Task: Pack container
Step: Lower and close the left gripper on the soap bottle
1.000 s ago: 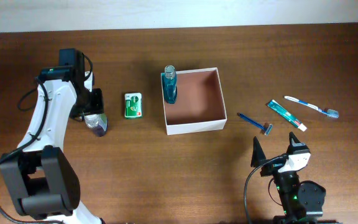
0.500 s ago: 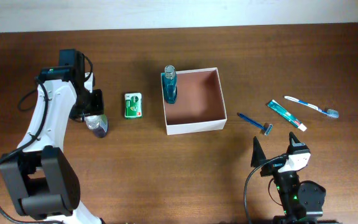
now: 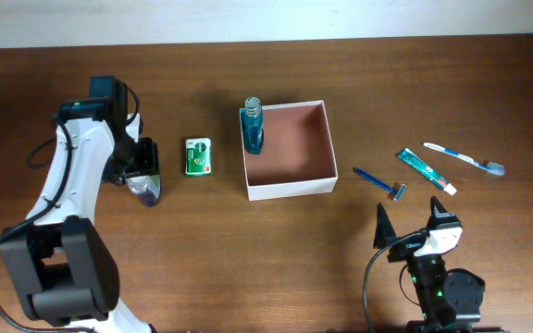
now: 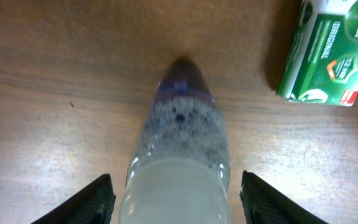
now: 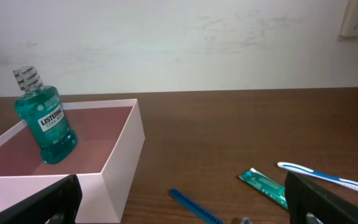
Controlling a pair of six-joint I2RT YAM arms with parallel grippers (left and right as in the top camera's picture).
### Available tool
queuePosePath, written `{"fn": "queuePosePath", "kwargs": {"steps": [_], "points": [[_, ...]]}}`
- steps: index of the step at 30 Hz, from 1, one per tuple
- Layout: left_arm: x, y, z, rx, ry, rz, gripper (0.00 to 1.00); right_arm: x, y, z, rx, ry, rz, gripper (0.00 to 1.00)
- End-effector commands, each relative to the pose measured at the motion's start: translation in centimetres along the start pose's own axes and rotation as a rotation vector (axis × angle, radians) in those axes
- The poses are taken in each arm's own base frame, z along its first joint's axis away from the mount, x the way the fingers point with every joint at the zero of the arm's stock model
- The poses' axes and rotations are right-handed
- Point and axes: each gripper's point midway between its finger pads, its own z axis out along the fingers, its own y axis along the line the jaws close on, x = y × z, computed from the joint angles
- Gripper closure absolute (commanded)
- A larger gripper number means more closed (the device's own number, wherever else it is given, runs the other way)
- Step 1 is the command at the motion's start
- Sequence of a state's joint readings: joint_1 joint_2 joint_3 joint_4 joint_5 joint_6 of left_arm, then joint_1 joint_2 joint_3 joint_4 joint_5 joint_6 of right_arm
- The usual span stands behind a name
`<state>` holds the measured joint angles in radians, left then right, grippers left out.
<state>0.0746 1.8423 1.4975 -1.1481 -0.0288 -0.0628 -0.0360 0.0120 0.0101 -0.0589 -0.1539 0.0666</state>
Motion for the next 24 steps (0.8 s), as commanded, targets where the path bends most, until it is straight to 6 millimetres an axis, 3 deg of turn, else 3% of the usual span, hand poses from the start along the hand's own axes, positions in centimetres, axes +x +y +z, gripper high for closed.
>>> {"fn": "queuePosePath", "kwargs": {"steps": [1, 15, 24], "points": [[-0.53, -0.17, -0.65, 0.014, -0.007, 0.006, 0.34, 0.16, -0.27, -0.02, 0.013, 0.001, -0.006, 0.01], [-0.85, 0.05, -0.97, 0.004, -0.018, 0.004, 0.48, 0.16, -0.27, -0.02, 0.013, 0.001, -0.007, 0.01], [-0.41, 0.06, -0.96, 0.003, -0.001, 0.005, 0.48, 0.16, -0.27, -0.02, 0.013, 0.001, -0.007, 0.01]]}}
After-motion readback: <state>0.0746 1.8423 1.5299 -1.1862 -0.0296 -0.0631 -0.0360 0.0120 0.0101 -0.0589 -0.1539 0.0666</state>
